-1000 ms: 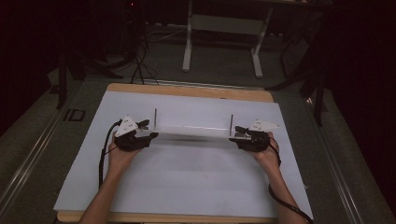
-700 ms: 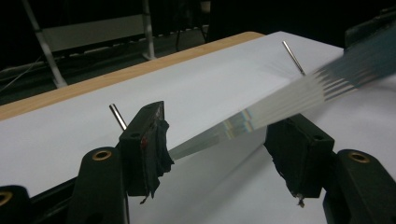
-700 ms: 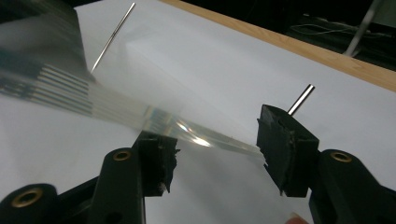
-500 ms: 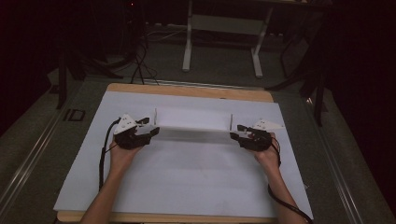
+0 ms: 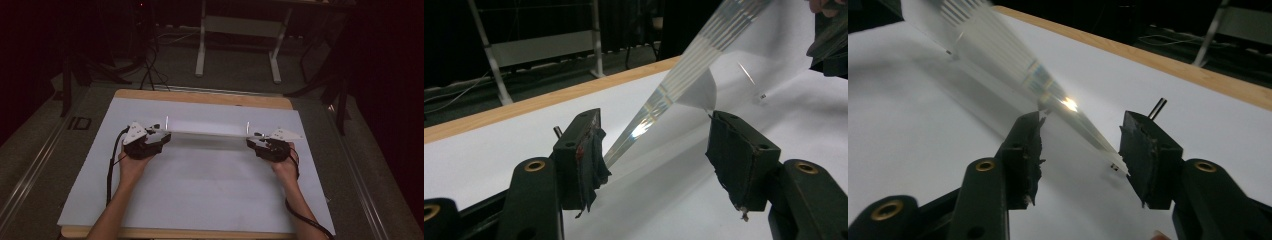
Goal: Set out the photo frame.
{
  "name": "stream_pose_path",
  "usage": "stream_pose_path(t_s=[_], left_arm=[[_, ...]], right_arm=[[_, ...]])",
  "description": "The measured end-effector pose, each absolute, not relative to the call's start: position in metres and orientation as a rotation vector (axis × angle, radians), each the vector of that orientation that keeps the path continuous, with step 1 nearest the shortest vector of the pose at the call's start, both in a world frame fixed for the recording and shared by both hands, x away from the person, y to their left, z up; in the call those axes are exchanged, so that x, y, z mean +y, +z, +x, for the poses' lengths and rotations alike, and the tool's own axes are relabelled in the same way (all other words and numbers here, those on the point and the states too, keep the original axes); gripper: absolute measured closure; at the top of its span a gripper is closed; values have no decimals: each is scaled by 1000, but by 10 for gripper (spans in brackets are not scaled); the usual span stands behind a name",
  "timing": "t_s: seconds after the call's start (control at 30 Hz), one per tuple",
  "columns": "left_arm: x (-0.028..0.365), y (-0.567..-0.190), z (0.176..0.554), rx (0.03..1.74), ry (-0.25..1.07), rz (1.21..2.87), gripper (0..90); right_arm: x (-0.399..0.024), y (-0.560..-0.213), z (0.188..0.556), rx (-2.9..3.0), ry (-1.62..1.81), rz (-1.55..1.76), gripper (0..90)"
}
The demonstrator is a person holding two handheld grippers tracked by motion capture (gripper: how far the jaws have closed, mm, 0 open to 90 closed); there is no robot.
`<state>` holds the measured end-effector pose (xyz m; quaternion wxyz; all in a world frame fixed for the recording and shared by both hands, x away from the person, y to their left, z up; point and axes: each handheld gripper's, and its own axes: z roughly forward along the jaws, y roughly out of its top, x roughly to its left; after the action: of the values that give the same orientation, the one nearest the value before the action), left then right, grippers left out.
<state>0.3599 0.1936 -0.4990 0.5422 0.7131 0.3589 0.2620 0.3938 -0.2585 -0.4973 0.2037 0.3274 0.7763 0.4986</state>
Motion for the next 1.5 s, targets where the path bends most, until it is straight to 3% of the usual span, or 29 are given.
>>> stream_pose_path(t_s=[1.5], left_arm=[[190, -490, 388, 920, 674, 1661, 474]], right_arm=[[-245, -488, 407, 2066, 1282, 875, 588]])
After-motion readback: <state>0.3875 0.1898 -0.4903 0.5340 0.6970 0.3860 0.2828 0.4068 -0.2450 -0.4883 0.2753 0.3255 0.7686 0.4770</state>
